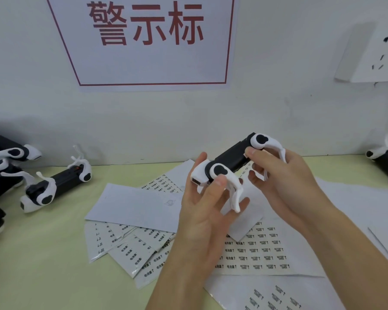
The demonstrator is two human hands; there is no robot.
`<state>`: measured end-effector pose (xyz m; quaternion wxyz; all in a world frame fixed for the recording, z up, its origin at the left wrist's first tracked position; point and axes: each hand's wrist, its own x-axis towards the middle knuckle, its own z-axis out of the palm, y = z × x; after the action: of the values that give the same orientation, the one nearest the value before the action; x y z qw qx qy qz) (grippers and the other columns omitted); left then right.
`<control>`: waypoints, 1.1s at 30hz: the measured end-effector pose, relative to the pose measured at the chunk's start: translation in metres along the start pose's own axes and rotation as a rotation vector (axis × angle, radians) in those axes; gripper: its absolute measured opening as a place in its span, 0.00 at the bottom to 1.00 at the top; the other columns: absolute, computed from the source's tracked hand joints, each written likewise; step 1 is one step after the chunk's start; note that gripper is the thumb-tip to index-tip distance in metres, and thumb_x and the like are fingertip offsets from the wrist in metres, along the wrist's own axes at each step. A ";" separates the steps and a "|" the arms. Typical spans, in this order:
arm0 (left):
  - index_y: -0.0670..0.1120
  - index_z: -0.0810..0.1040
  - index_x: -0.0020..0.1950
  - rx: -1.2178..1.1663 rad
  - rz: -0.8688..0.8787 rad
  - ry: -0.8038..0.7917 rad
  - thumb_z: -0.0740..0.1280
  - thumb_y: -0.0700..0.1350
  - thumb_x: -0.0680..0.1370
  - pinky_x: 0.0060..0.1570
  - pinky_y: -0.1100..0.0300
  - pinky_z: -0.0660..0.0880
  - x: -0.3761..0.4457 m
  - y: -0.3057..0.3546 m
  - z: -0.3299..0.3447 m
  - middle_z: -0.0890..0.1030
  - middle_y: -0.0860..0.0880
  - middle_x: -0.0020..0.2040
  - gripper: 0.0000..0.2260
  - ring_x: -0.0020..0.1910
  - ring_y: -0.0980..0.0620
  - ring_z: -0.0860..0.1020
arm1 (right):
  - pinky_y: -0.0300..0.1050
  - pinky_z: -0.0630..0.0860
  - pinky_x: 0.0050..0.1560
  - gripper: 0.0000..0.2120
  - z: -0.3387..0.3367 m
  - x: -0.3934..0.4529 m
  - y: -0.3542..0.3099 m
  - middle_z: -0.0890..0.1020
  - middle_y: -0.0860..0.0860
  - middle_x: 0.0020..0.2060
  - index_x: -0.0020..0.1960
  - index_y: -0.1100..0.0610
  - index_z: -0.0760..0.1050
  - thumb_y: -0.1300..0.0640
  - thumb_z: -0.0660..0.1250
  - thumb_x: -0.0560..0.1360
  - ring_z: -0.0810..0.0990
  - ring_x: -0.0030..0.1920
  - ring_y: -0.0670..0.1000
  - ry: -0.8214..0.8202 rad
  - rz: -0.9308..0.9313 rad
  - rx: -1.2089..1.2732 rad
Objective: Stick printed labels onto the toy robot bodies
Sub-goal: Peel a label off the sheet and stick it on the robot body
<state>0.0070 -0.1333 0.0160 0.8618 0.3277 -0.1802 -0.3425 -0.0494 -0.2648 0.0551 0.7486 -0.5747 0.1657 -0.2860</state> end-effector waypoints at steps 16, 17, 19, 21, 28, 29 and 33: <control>0.47 0.82 0.54 -0.084 0.144 0.260 0.74 0.49 0.73 0.45 0.52 0.81 0.000 0.003 -0.002 0.83 0.45 0.51 0.12 0.53 0.46 0.83 | 0.59 0.78 0.58 0.30 -0.019 -0.002 -0.008 0.82 0.58 0.61 0.67 0.61 0.73 0.48 0.69 0.69 0.83 0.58 0.62 -0.233 0.244 -0.081; 0.45 0.79 0.58 -0.086 0.147 0.265 0.74 0.49 0.73 0.46 0.52 0.81 0.000 0.002 -0.002 0.83 0.44 0.52 0.16 0.55 0.45 0.83 | 0.58 0.78 0.57 0.29 -0.021 -0.002 -0.009 0.82 0.59 0.61 0.67 0.61 0.74 0.49 0.68 0.69 0.83 0.58 0.62 -0.235 0.223 -0.089; 0.44 0.77 0.60 -0.092 0.158 0.280 0.72 0.48 0.73 0.49 0.50 0.81 0.000 0.002 -0.002 0.83 0.44 0.52 0.17 0.56 0.44 0.82 | 0.58 0.77 0.59 0.26 -0.023 -0.002 -0.010 0.82 0.58 0.61 0.66 0.60 0.76 0.50 0.68 0.70 0.82 0.59 0.61 -0.247 0.171 -0.100; 0.45 0.78 0.56 -0.087 0.172 0.291 0.72 0.45 0.75 0.51 0.49 0.81 -0.001 0.001 -0.002 0.84 0.45 0.49 0.12 0.56 0.45 0.81 | 0.59 0.75 0.62 0.24 -0.025 0.000 -0.009 0.83 0.57 0.60 0.64 0.59 0.78 0.52 0.70 0.70 0.81 0.60 0.61 -0.259 0.119 -0.113; 0.46 0.84 0.49 -0.120 0.123 0.267 0.74 0.45 0.69 0.60 0.41 0.78 0.000 0.003 -0.002 0.82 0.46 0.46 0.10 0.56 0.46 0.81 | 0.56 0.74 0.62 0.23 -0.027 0.001 -0.009 0.83 0.57 0.59 0.63 0.58 0.80 0.60 0.70 0.67 0.82 0.53 0.54 -0.239 -0.029 -0.098; 0.46 0.85 0.50 -0.130 0.116 0.255 0.73 0.45 0.68 0.60 0.41 0.78 0.000 0.004 -0.002 0.82 0.46 0.47 0.11 0.57 0.46 0.80 | 0.54 0.74 0.60 0.24 -0.027 0.001 -0.010 0.83 0.56 0.58 0.63 0.58 0.79 0.61 0.71 0.67 0.82 0.52 0.53 -0.246 -0.046 -0.101; 0.46 0.86 0.47 -0.157 0.108 0.224 0.73 0.44 0.68 0.57 0.43 0.80 -0.001 0.006 -0.001 0.84 0.44 0.53 0.09 0.62 0.43 0.81 | 0.50 0.75 0.59 0.23 -0.025 0.001 -0.014 0.84 0.53 0.57 0.60 0.54 0.82 0.59 0.74 0.65 0.83 0.54 0.53 -0.268 -0.098 -0.167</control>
<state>0.0096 -0.1286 0.0193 0.9167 0.2852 -0.0731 -0.2701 -0.0666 -0.2873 0.0609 0.6987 -0.6753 0.0592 -0.2284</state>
